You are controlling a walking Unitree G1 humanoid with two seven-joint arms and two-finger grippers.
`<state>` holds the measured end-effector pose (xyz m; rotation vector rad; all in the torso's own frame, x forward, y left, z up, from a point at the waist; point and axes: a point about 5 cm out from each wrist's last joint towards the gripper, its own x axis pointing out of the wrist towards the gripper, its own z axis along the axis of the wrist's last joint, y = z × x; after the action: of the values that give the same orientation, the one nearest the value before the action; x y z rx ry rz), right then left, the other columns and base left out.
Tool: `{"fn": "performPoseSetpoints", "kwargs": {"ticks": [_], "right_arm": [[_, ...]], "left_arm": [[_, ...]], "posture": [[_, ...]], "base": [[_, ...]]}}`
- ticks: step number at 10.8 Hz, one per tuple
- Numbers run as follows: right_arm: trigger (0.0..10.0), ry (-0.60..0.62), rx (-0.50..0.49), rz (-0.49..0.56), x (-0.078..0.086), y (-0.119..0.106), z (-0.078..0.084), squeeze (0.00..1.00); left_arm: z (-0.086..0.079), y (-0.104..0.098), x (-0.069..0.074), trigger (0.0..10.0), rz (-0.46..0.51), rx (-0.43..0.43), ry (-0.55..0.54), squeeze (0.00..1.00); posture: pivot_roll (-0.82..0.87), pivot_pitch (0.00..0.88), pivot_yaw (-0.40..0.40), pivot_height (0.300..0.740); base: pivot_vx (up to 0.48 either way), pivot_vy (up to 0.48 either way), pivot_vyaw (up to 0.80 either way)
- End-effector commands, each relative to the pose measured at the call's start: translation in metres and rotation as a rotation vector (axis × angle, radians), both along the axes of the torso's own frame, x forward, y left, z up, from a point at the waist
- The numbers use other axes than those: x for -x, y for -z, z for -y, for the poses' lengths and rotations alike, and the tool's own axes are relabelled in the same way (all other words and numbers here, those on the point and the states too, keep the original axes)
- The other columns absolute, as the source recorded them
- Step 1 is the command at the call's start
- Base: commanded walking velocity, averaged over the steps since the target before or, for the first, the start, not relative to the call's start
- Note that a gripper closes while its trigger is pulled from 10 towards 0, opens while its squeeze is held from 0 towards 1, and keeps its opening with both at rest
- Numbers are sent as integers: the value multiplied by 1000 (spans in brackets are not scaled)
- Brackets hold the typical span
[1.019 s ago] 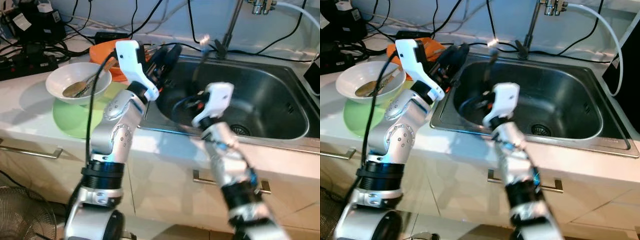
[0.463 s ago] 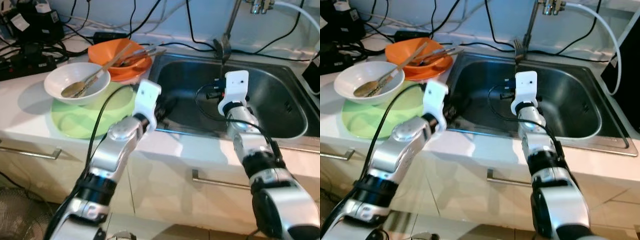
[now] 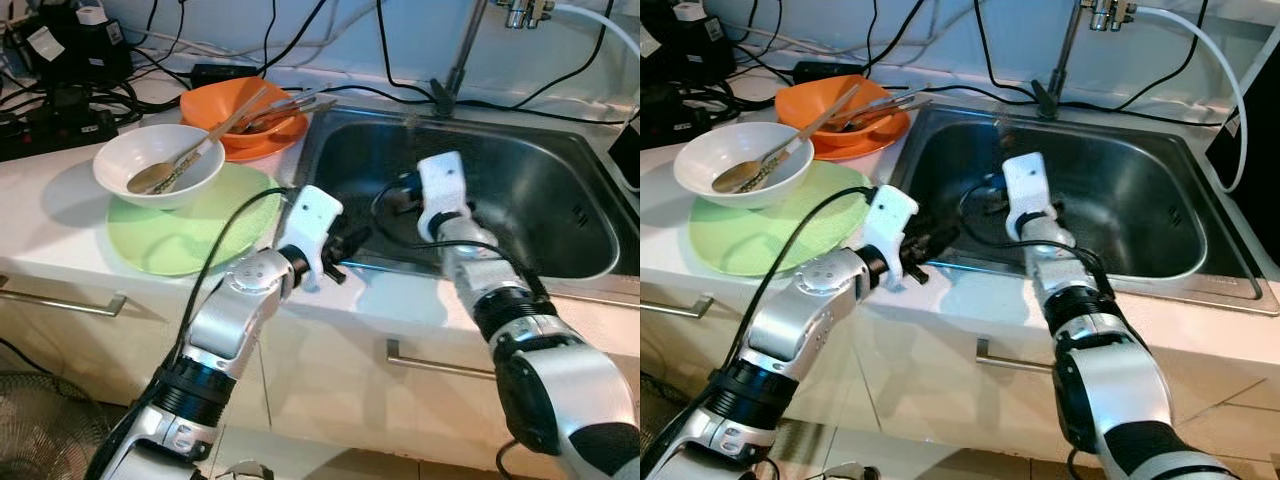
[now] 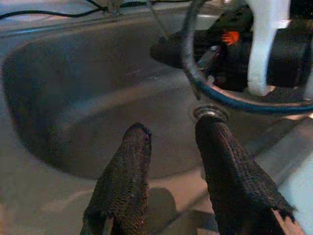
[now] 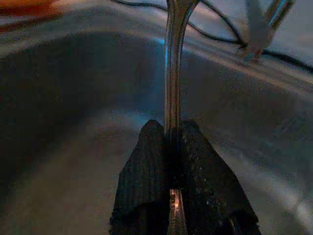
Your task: Kitchen organization
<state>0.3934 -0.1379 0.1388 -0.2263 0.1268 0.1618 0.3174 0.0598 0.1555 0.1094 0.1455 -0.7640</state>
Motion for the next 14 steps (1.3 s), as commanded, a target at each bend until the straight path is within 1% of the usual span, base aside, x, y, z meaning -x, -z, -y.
{"fn": "performPoseSetpoints", "kwargs": {"ticks": [1,3,4,5,6,9,10,11,12,13,14], "right_arm": [[10000,-20,4,-14,-4,-6,-3,0],[10000,-41,23,-60,-4,-2,-7,0],[10000,-29,30,-78,-4,-1,-5,86],[10000,-17,18,-87,-4,-1,-3,984],[10000,-12,17,-88,-4,-1,-2,1000],[10000,1,26,-95,-3,2,2,1000],[10000,17,29,-67,-4,-1,5,1000],[10000,6,25,55,-8,-19,4,0],[10000,-9,-42,155,-10,-33,2,0],[10000,-41,-116,310,-5,-49,-3,0],[10000,-51,-167,390,2,-53,-6,0]], "left_arm": [[2,1,3,10000,-7,-19,16,0],[4,2,4,10000,-12,-23,17,0],[5,2,6,10000,-12,-22,19,0],[6,2,7,10000,-15,-21,17,0],[5,2,7,10000,-18,-21,14,0],[5,3,6,10000,-20,-26,5,0],[6,3,8,10000,-20,-26,7,0],[4,0,6,10000,16,-31,-34,0],[1,-2,2,10000,58,-40,-77,0],[-4,-11,-3,10000,140,-22,-138,0],[-7,-23,-6,10000,247,1,-176,0]], "posture": [[57,0,-43,740],[61,0,-49,740],[73,0,-56,740],[76,0,-58,740],[73,0,-58,740],[77,0,-61,740],[78,0,-61,740],[77,7,-66,740],[75,16,-68,740],[61,27,-62,740],[58,30,-60,740]], "base": [[0,0,0],[0,0,0],[0,0,0],[0,0,0],[0,0,0],[0,0,0],[0,0,0],[0,0,0],[0,0,0],[0,0,0],[0,0,0]]}}
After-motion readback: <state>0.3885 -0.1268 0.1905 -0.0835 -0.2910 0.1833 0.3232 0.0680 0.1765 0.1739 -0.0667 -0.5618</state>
